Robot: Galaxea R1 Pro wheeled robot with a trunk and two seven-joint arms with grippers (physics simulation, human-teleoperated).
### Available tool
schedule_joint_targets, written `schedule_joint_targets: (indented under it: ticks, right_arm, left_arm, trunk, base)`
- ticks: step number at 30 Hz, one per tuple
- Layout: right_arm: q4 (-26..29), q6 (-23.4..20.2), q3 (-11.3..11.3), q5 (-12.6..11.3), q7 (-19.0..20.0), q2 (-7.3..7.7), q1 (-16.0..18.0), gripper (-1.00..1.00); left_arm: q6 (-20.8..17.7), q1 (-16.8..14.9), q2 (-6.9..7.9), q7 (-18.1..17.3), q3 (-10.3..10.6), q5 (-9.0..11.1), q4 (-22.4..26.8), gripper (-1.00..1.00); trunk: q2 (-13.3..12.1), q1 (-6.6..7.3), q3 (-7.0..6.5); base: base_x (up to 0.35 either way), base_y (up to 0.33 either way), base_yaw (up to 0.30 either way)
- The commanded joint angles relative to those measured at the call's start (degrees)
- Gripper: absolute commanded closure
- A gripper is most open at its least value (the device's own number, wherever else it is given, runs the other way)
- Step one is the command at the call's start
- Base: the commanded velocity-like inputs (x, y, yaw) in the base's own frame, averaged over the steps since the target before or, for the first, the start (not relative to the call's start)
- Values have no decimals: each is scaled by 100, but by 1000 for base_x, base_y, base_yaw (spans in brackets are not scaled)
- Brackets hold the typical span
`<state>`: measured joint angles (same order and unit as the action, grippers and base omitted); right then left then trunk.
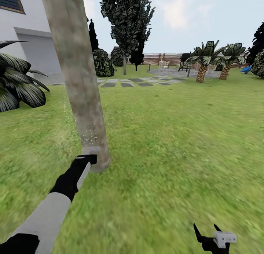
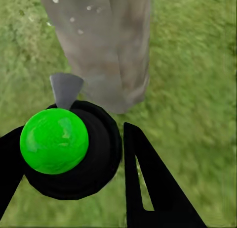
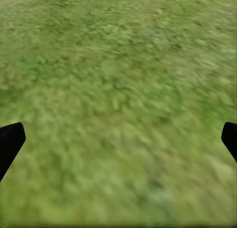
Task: In the garden, pick up the pesticide atomizer on the floor and spray pesticide onto both trees until each tree trunk is fully covered.
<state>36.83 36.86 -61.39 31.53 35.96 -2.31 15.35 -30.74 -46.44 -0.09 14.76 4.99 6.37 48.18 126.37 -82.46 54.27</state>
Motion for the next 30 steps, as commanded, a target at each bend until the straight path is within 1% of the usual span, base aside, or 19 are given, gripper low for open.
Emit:
schedule_joint_targets:
  ticks: [1,3,5,7,9,10,12,14,16,18,20,22,24,25,26,27,29,30]
  right_arm:
    - [8,23,-48,38,43,-7,11,-100]
    - [8,23,-48,38,43,-7,12,-100]
    - [8,22,-48,38,43,-7,11,-100]
    - [8,23,-48,38,43,-7,12,-100]
    - [8,22,-48,38,43,-7,12,-100]
    - [8,22,-48,38,43,-7,12,-100]
    - [8,23,-48,38,43,-7,11,-100]
    - [8,23,-48,38,43,-7,11,-100]
    - [8,23,-48,38,43,-7,10,-100]
    - [8,23,-48,38,43,-7,11,-100]
    - [4,22,-48,38,43,-7,12,-100]
    - [1,21,-48,38,43,-7,9,-100]
    - [0,23,-48,38,43,-7,11,-100]
    - [0,22,-48,38,43,-7,11,-100]
    - [-1,23,-48,38,43,-7,11,-100]
    - [-2,23,-48,38,43,-7,10,-100]
    - [-3,22,-48,38,43,-7,11,-100]
    - [-6,23,-48,38,43,-7,12,-100]
  left_arm:
    - [-263,-16,-72,57,17,0,156,100]
    - [-520,-18,-89,59,10,-8,438,100]
    - [-684,-15,-36,56,-15,-9,747,100]
    - [-815,-15,90,54,-40,3,848,100]
    - [-870,-15,334,47,-72,34,876,100]
    - [-885,-13,439,45,-165,45,906,100]
    - [-900,19,432,44,-202,50,1091,100]
    - [-946,40,374,44,-160,48,1303,100]
    - [-1237,-6,233,45,-98,49,1431,100]
    - [-1316,-15,223,43,-93,52,1575,100]
    - [-1359,-15,291,29,-118,52,1656,100]
    - [-1369,-15,392,-9,-133,40,1670,100]
    - [-1372,-20,572,-34,-153,49,1675,100]
    - [-1389,-25,655,-40,-247,53,1678,100]
    - [-1429,-25,675,-42,-338,57,1708,100]
    - [-1513,-24,655,-43,-360,57,1786,100]
    - [-1886,-24,556,-57,-348,57,2078,100]
    - [-2109,-37,418,-138,-339,57,2322,100]
  trunk:
    - [2,1,6]
    - [2,1,6]
    - [2,1,6]
    - [2,1,6]
    - [2,1,6]
    - [2,1,6]
    - [2,1,6]
    - [2,1,6]
    - [2,1,6]
    - [2,1,6]
    - [2,1,6]
    - [2,1,6]
    - [2,1,6]
    - [2,1,6]
    - [2,1,6]
    - [2,1,6]
    - [2,1,6]
    - [2,1,6]
  base:
    - [-1,0,0]
    - [0,0,0]
    - [0,0,0]
    - [0,0,0]
    - [0,0,0]
    - [0,0,0]
    - [0,0,0]
    - [0,0,0]
    - [0,0,0]
    - [0,0,0]
    - [0,0,0]
    - [0,0,0]
    - [0,0,0]
    - [0,0,0]
    - [0,0,0]
    - [0,0,0]
    - [0,0,0]
    - [0,0,0]
